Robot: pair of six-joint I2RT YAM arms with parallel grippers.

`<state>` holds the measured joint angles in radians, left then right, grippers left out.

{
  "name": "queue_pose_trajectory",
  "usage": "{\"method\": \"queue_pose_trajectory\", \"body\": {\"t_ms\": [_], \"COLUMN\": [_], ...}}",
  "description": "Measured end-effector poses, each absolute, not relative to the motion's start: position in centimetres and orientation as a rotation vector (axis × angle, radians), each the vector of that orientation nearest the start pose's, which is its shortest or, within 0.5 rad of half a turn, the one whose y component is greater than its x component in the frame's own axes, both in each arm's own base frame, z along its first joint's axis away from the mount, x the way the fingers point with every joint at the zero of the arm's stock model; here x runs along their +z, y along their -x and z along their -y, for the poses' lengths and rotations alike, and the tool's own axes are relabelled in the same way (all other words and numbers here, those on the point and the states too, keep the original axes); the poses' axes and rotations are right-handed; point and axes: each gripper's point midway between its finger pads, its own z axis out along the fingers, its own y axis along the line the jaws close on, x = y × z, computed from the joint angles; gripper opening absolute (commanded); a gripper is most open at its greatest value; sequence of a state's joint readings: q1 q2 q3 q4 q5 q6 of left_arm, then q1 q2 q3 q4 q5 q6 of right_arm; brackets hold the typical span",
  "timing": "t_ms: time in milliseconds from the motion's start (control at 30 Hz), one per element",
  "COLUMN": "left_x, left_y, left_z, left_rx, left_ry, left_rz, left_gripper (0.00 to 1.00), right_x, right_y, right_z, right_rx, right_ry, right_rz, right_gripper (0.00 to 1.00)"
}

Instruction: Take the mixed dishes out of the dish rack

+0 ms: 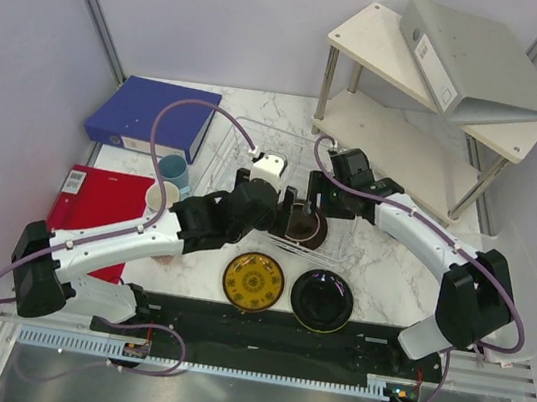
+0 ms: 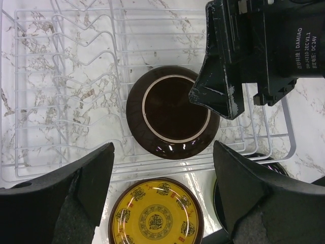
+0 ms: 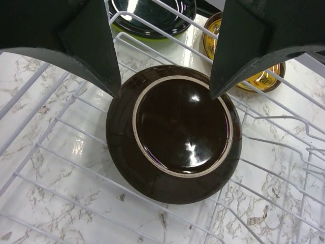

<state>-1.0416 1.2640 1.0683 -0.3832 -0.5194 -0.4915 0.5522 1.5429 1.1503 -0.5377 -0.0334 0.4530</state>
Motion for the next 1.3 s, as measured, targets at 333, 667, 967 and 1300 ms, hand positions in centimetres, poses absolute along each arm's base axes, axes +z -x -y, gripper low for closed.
{"method": "queue_pose_trajectory", "body": {"t_ms": [333, 667, 967, 1300], "left_x": [21.0, 19.1, 18.9, 18.4], "left_y": [-25.5, -26.6, -26.7, -26.6], "left_z": [29.0, 29.2, 29.1, 29.0], "left_rx": [-0.39, -0.363, -0.365, -0.359], "left_ry": [-0.258, -0.256, -0.254, -0.257], "left_rz": [-2.06, -2.098, -2.098, -2.105], "left_gripper": [0.83, 0.82, 0.81, 0.81], "right_x": [7.0, 5.2, 5.2, 5.5], "right_y": [-30.6, -31.4, -32.2, -33.3], "right_z": [-21.7, -21.6, -21.1, -19.4], "right_rx": [0.371, 0.368, 0.315, 0.186], "right_ry": [0.062, 0.014, 0.019, 0.033], "right_rz": [-2.702, -2.729, -2.7, -2.651], "right_gripper": [0.78, 0.78, 0.78, 0.8]}}
